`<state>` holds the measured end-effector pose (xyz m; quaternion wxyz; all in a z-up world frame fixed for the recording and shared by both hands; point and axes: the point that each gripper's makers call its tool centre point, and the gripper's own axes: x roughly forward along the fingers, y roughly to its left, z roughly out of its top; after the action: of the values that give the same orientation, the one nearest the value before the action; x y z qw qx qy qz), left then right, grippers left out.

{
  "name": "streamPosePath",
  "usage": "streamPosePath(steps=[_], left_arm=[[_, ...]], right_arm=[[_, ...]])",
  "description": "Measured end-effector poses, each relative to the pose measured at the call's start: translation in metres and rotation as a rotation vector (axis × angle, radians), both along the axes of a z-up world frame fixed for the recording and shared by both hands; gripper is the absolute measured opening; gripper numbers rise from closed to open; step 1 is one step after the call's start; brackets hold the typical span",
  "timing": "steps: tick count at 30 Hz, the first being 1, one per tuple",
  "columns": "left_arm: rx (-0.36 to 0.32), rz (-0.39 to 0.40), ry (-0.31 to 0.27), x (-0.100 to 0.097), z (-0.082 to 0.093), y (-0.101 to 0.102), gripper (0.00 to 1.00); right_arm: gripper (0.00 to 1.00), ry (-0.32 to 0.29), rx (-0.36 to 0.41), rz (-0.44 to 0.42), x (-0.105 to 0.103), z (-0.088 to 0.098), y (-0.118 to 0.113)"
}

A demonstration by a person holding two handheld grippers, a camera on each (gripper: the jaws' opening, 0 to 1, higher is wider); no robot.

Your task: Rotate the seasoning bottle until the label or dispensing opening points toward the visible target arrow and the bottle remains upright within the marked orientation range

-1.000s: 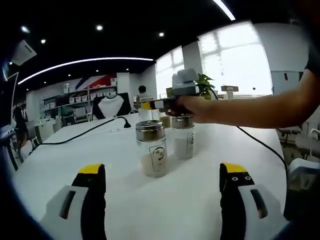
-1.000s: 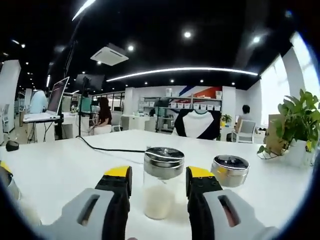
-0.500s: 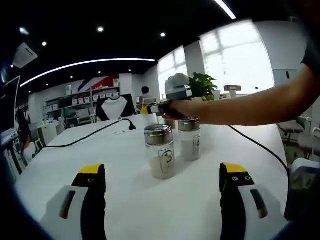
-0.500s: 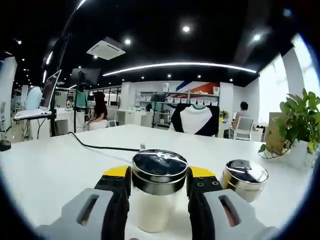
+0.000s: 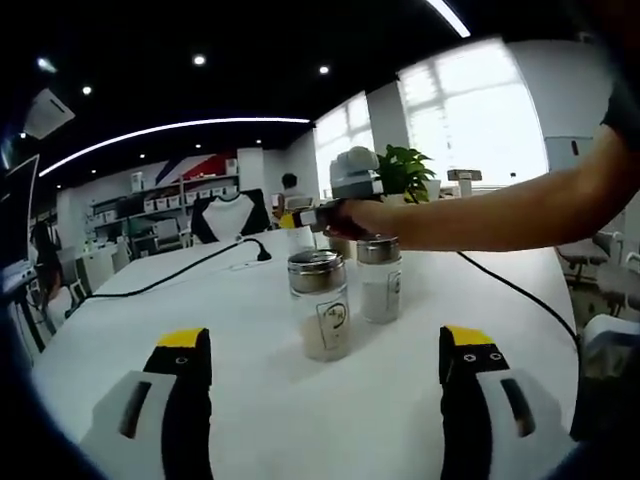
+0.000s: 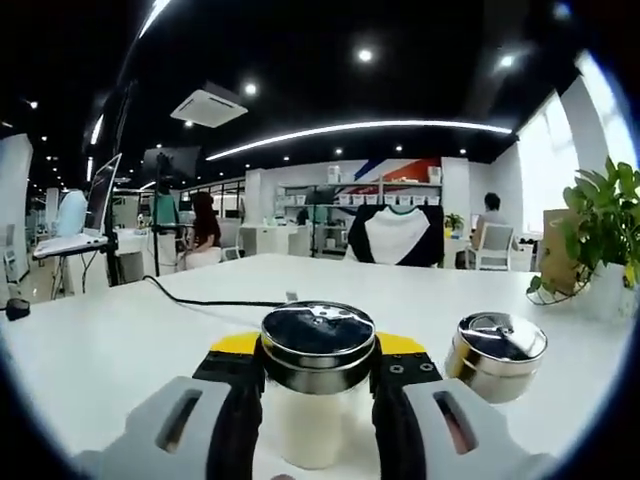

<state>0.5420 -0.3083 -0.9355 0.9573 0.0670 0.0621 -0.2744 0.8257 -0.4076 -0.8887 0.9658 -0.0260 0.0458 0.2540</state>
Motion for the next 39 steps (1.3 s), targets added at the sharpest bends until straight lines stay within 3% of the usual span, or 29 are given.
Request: streamPosePath(steps=[9,15,25,39], left_arm=[[-0.017,0.003,0.007,0.002,0.001,-0.002,1.00],[-0.025,0.032,-0.018,-0.003,0.012,0.000,1.00],[-0.026,0.035,-0.069,-0.008,0.032,0.004,0.99],[-0.116,0.021,-0.094,-0.019,0.048,0.003,0.98]], right_arm=[[0.39,-0.014,0.035,0.049,-0.017,0.015,-0.005],[0.39,-0.027,0.017,0.105,-0.033,0.025,-0.003],[0.39,-0.037,0.011,0.130,-0.059,0.044,-0.013],[0.39,-0.068,0.006,0.141,-0.106,0.056,-0.037]])
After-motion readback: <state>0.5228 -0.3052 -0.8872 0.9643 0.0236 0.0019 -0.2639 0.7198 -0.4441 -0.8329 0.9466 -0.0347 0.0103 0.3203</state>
